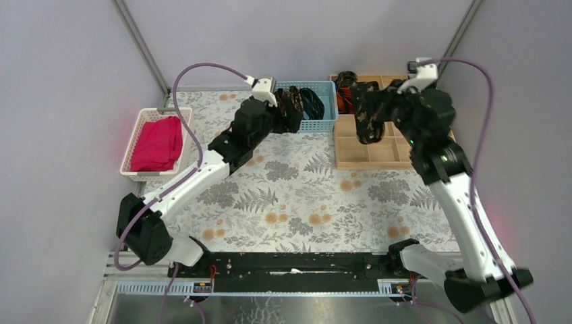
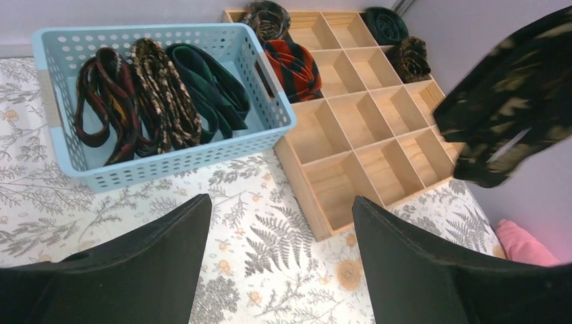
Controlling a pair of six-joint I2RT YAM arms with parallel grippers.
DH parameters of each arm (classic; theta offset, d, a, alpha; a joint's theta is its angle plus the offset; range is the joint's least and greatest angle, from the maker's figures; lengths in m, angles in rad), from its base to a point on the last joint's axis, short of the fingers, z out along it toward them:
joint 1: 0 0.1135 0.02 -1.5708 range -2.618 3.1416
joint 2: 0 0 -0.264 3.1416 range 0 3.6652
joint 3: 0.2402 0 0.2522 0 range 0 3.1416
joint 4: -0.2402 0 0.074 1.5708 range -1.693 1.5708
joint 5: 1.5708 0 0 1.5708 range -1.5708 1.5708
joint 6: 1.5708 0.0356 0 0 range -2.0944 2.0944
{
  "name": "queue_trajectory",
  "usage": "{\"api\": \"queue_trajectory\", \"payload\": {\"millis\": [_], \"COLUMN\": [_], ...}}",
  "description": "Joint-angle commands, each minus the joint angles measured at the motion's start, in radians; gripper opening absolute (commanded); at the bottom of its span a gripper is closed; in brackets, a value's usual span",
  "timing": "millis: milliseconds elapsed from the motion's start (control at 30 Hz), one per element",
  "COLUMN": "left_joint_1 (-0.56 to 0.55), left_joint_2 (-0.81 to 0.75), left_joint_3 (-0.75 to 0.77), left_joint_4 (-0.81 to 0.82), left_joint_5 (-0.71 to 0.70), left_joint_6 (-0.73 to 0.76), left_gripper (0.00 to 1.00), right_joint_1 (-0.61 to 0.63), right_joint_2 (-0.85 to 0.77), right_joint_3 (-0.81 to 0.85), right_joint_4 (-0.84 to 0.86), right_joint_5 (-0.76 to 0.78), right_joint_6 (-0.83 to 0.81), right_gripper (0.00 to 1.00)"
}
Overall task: Roll the ties
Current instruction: Pick up the tie from the bin, then place the tie at the center of the board.
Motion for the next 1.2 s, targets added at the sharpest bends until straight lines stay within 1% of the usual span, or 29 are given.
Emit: {"api": "queue_trajectory", "payload": {"millis": [0,133,233,267,367,433,567,700,933,1033,1167], "left_joint_1": [-0.108,-0.245,-0.347,-0.371,-0.435,-0.470,-0.507,-0.539,-0.612,-0.641,-0.659], "left_joint_2": [-0.078,-0.171,-0.240,-0.264,-0.344,-0.405,-0.507,-0.523,-0.462,-0.439,-0.457], "left_joint_3": [-0.042,-0.081,-0.155,-0.188,-0.281,-0.342,-0.390,-0.398,-0.339,-0.319,-0.327], "left_joint_4": [-0.046,-0.081,-0.087,-0.080,-0.074,-0.079,-0.116,-0.141,-0.160,-0.162,-0.167], "left_joint_5": [-0.142,-0.241,-0.320,-0.332,-0.396,-0.442,-0.479,-0.537,-0.643,-0.689,-0.741], "left_joint_6": [-0.005,-0.005,-0.007,-0.014,-0.065,-0.099,-0.164,-0.182,-0.151,-0.127,-0.126], "left_gripper": [0.84,0.83,0.83,0.83,0.83,0.83,0.82,0.81,0.81,0.81,0.81], "right_joint_1": [-0.003,-0.002,-0.002,-0.002,-0.002,-0.001,-0.002,-0.001,0.012,0.045,0.130], "right_joint_2": [-0.149,-0.266,-0.326,-0.339,-0.362,-0.376,-0.401,-0.378,-0.311,-0.238,-0.101], "right_joint_3": [-0.047,-0.116,-0.144,-0.151,-0.175,-0.219,-0.328,-0.405,-0.487,-0.498,-0.501], "right_joint_4": [-0.160,-0.273,-0.338,-0.352,-0.388,-0.394,-0.383,-0.376,-0.298,-0.243,-0.154], "right_joint_5": [-0.001,-0.052,-0.107,-0.149,-0.268,-0.352,-0.467,-0.524,-0.570,-0.572,-0.540], "right_joint_6": [0.067,0.104,0.111,0.117,0.155,0.192,0.240,0.268,0.302,0.313,0.326], "right_gripper": [0.00,0.00,0.00,0.00,0.00,0.00,0.00,0.00,0.00,0.00,0.00]}}
